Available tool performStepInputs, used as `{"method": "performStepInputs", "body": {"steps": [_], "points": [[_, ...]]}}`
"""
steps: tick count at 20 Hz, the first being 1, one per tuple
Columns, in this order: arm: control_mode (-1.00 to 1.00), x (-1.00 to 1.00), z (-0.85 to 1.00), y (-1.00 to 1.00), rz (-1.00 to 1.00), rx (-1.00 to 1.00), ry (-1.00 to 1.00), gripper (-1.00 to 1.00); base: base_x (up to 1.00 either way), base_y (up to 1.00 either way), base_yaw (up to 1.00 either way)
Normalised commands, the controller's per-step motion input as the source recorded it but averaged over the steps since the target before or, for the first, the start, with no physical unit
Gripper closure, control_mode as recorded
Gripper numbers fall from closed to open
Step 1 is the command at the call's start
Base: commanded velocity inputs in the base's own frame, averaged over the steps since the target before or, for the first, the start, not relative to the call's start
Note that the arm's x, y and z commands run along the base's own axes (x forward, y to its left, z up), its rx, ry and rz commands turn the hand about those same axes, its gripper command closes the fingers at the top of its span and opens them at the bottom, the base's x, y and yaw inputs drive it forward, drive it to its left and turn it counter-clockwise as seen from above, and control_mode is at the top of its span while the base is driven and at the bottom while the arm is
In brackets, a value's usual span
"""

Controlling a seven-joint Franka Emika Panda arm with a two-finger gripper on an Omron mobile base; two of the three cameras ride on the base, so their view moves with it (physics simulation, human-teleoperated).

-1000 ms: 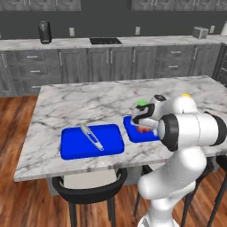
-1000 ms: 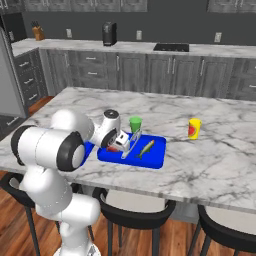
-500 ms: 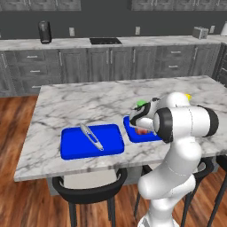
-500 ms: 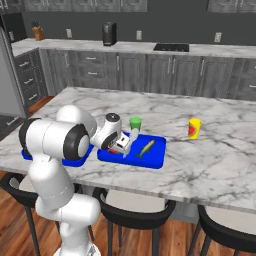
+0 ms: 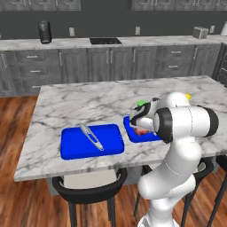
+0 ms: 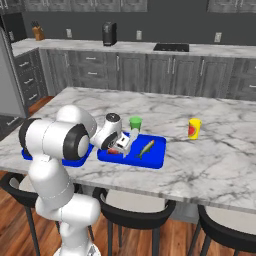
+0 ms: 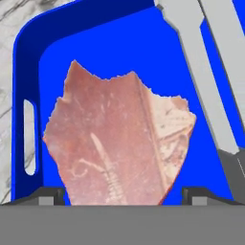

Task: Gather the corn and cucumber from the fridge and place them on a tray on the dining counter. Then gather the steak and fish from the fridge and place them on the other tray.

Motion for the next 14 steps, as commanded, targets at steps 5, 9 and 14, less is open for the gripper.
{"method": "performStepInputs", "body": {"steps": [5,9,14], "points": [[-1.00,0.00,0.04,0.00,0.00,0.02,0.02,-1.00,0.00,0.00,0.00],[-1.00,0.00,0.25,0.00,0.00,0.02,0.00,-1.00,0.00,0.00,0.00],[-1.00,-0.05,0.40,0.03,0.00,0.00,0.00,-1.00,0.00,0.00,0.00]]}}
